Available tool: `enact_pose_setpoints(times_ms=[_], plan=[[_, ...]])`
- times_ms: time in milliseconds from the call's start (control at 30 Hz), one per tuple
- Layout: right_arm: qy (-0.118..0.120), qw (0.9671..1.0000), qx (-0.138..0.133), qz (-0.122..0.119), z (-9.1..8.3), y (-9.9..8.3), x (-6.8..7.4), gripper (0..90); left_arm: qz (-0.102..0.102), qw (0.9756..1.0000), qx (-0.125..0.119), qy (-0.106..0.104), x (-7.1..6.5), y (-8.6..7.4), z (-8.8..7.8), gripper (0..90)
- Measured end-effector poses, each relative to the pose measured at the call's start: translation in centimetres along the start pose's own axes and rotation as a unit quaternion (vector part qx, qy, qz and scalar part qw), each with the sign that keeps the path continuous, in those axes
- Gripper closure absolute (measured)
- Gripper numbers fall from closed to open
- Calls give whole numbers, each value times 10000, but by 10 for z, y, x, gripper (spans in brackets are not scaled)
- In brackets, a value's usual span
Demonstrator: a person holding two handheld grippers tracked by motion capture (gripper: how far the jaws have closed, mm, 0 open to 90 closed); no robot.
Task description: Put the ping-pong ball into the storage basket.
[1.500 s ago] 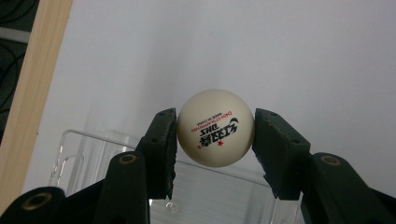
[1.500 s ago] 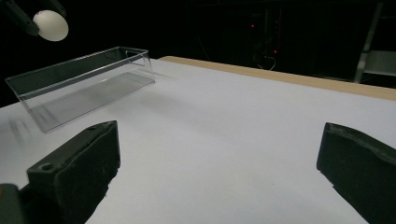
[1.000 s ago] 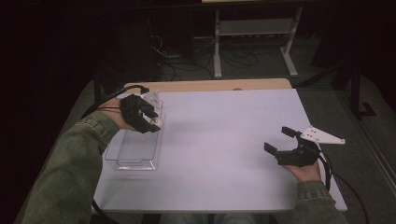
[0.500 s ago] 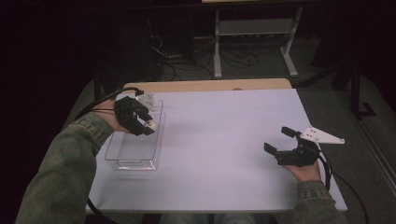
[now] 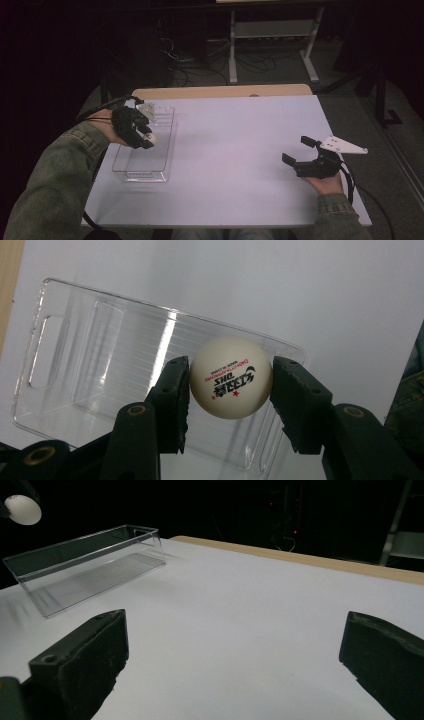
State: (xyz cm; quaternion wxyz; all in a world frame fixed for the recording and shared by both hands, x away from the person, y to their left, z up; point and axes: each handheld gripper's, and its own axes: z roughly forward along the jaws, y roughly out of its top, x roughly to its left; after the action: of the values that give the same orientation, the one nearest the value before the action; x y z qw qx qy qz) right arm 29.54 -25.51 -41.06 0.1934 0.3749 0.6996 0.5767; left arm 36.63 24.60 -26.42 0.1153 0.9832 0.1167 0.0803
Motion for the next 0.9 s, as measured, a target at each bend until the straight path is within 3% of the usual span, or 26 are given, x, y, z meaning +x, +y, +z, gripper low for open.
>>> enact_pose_setpoints(times_ms=[533, 900], plan=[[-7, 10000, 12, 7, 0, 0, 0, 0, 8, 9999, 44, -117, 0, -4, 17, 505], [-10, 10000, 50, -17, 1, -1, 0, 0, -86, 9997, -97, -230, -1, -9, 37, 505]])
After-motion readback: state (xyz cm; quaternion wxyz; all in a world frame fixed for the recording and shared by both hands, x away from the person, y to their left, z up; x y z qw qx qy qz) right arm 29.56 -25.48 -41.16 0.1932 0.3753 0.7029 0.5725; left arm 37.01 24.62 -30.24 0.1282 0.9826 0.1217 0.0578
